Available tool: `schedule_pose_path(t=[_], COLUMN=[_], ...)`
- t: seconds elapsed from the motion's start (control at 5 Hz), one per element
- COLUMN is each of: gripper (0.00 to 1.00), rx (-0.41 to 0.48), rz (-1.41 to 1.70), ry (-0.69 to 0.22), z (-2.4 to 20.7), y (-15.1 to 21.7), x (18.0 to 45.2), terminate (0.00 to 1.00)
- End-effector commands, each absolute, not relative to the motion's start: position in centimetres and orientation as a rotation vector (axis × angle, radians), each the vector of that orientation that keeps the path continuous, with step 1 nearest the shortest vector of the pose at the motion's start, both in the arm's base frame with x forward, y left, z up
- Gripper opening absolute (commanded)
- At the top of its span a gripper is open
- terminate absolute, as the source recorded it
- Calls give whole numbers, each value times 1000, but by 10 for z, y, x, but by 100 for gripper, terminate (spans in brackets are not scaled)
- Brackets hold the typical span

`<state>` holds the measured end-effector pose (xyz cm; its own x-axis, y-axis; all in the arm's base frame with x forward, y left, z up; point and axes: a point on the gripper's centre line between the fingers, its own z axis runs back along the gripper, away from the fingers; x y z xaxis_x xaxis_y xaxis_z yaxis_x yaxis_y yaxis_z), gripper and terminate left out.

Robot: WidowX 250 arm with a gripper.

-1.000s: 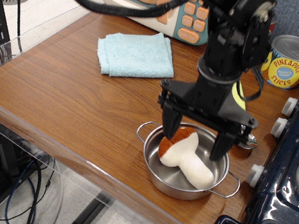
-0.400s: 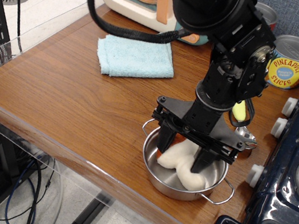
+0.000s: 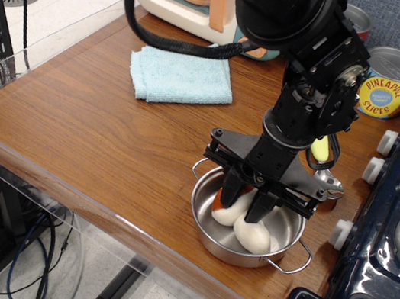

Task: Place the mushroom on the left edge of the table.

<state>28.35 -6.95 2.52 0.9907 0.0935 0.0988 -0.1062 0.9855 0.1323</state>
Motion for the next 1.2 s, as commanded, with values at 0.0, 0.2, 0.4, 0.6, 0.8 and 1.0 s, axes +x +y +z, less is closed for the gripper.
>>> schedule_pose_path(t=[0.0,0.2,0.4,0.6,0.8,1.0], gripper=[0,0,0,0,0,0], rx=[149,130,110,98,73,65], rz=[115,122,143,162,212,291], ry=[-111,-147,-168,-190,-209,-233], z=[32,49,64,78,100,114], y=[-61,-58,-49,-35,-13,16], x=[286,287,284,280,276,267], terminate=[0,0,0,0,0,0])
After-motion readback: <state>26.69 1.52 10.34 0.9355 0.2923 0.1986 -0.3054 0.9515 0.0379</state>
